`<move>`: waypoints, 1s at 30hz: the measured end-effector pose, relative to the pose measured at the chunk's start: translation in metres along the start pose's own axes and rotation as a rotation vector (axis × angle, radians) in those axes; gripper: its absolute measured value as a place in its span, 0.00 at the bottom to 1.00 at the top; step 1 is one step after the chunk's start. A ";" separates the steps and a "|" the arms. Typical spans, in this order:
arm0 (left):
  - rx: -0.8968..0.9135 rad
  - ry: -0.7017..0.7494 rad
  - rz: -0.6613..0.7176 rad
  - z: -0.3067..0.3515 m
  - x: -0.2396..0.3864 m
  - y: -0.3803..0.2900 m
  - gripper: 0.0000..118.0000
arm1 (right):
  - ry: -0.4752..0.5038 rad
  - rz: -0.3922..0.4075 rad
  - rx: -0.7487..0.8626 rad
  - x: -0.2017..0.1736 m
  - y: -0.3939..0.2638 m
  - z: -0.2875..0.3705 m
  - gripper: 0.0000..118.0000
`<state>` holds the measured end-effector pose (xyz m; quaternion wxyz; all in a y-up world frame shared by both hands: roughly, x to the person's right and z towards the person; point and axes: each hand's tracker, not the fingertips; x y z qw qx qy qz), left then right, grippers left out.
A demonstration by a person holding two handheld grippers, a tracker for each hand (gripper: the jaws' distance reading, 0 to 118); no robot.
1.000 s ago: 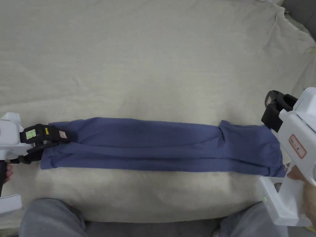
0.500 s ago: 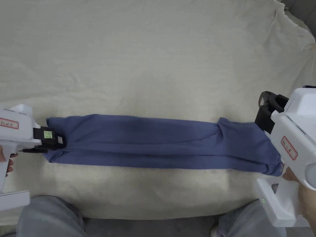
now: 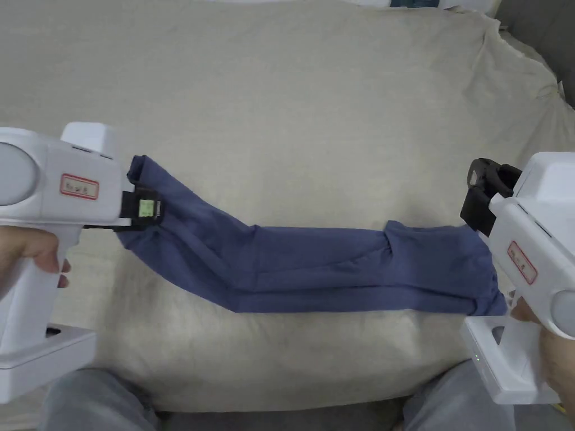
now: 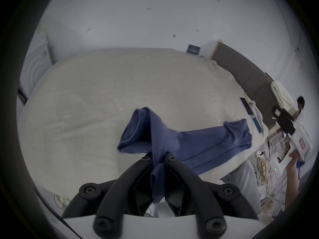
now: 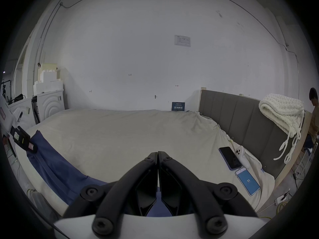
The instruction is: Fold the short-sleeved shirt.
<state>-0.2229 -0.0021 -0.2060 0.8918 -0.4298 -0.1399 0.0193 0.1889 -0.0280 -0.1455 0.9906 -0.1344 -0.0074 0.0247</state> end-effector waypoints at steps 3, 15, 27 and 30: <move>-0.008 -0.098 -0.032 -0.010 0.036 0.005 0.06 | -0.018 -0.016 0.007 0.011 -0.003 0.007 0.00; -0.185 -0.131 -0.086 -0.159 0.162 0.000 0.06 | -0.098 -0.076 0.001 0.052 -0.016 0.032 0.00; -0.204 -0.273 0.028 -0.199 0.185 -0.006 0.77 | -0.146 -0.082 -0.024 0.079 -0.026 0.032 0.00; -0.077 -0.283 0.076 -0.171 0.160 0.015 0.76 | -0.139 -0.073 -0.019 0.074 -0.022 0.032 0.00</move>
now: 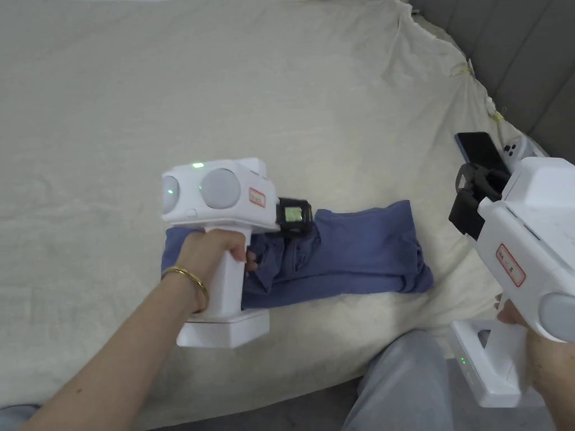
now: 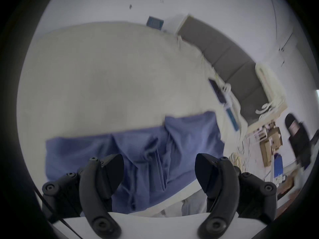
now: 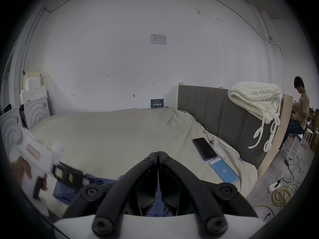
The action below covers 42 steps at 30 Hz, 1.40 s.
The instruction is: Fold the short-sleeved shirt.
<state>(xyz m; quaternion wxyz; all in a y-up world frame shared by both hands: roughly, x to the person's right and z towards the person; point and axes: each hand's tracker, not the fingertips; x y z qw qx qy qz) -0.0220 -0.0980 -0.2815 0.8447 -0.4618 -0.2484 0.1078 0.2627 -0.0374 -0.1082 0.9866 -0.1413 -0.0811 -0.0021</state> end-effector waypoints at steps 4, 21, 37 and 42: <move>0.173 0.114 -0.065 0.045 -0.021 0.012 0.58 | 0.018 0.000 0.009 -0.009 0.005 -0.002 0.00; 0.085 0.232 -0.155 -0.021 -0.002 -0.102 0.00 | 0.064 0.034 0.004 -0.030 0.010 -0.002 0.00; -0.035 0.029 -0.280 -0.063 0.077 -0.102 0.00 | -0.009 0.012 -0.041 0.007 -0.004 0.006 0.00; 0.137 -0.080 -0.233 -0.010 0.070 -0.062 0.00 | -0.009 -0.002 -0.026 0.004 0.001 0.008 0.00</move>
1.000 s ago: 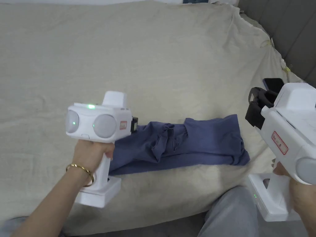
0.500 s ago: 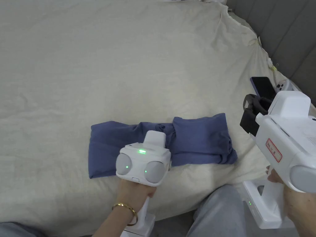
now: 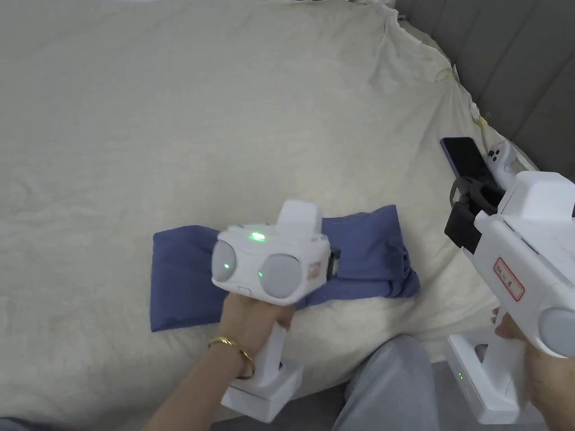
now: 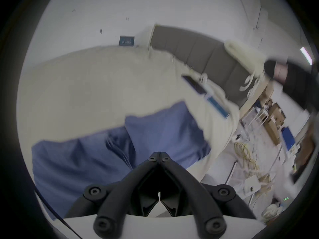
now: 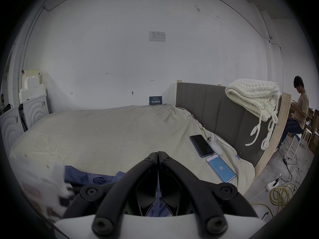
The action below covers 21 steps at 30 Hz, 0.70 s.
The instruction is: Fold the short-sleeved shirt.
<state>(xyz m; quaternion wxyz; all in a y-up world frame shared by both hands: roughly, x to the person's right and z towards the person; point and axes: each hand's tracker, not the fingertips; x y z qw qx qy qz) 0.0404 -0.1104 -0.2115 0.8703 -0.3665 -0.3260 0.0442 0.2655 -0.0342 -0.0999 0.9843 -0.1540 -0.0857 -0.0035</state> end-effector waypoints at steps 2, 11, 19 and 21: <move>0.072 -0.008 0.027 0.023 -0.020 0.018 0.00 | 0.006 0.000 0.008 -0.004 0.003 0.001 0.00; 0.074 0.029 0.302 0.102 -0.166 0.044 0.62 | 0.068 0.012 0.014 -0.027 0.009 -0.007 0.00; -0.103 -0.171 0.547 0.108 -0.244 -0.011 0.97 | 0.125 0.027 -0.013 -0.049 0.009 -0.020 0.00; -0.116 -0.183 0.583 0.103 -0.253 -0.026 0.97 | 0.126 0.030 -0.019 -0.050 0.009 -0.021 0.00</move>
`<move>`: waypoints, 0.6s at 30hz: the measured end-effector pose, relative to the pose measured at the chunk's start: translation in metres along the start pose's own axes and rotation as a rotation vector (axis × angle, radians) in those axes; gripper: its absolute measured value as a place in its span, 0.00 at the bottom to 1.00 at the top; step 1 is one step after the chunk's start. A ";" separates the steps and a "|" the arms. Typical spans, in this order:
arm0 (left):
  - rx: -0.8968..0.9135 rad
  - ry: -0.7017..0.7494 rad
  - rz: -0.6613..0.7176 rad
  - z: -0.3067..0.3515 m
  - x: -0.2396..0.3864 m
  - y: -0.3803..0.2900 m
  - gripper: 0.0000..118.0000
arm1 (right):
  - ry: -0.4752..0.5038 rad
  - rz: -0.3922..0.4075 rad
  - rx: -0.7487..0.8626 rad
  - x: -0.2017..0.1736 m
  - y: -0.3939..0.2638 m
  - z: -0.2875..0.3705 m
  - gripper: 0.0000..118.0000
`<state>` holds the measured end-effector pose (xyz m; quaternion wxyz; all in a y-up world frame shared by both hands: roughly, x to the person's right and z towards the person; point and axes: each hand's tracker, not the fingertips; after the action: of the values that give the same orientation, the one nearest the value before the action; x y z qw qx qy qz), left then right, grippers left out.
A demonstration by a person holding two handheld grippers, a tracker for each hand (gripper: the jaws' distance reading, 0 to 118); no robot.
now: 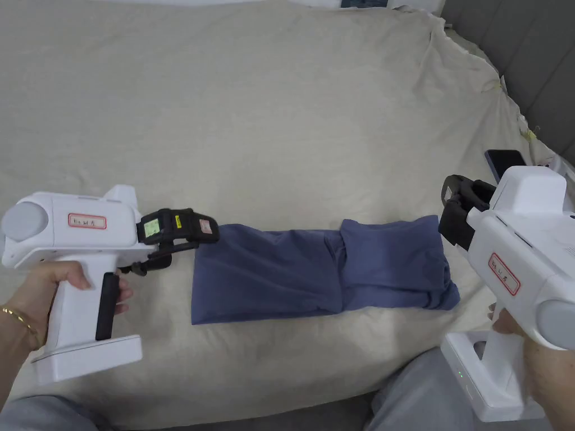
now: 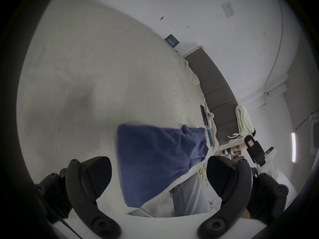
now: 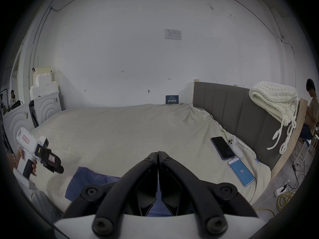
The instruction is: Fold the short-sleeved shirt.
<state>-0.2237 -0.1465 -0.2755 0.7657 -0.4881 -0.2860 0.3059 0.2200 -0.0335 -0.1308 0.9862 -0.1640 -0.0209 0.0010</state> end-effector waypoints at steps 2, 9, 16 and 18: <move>-0.029 0.002 0.056 -0.008 -0.013 -0.007 0.97 | -0.001 0.001 -0.005 0.000 0.000 -0.001 0.00; -0.068 -0.049 0.090 -0.035 -0.026 -0.016 0.93 | -0.031 -0.003 -0.017 0.006 0.000 -0.001 0.00; -0.108 -0.064 0.111 -0.065 -0.018 -0.009 0.60 | -0.049 -0.003 -0.032 0.009 -0.002 -0.002 0.00; -0.109 0.007 0.066 -0.068 -0.015 -0.010 0.24 | -0.051 -0.003 -0.037 0.009 -0.003 -0.003 0.00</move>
<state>-0.1811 -0.2003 -0.2929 0.7286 -0.5392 -0.2833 0.3132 0.2295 -0.0369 -0.1320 0.9822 -0.1819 -0.0464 0.0034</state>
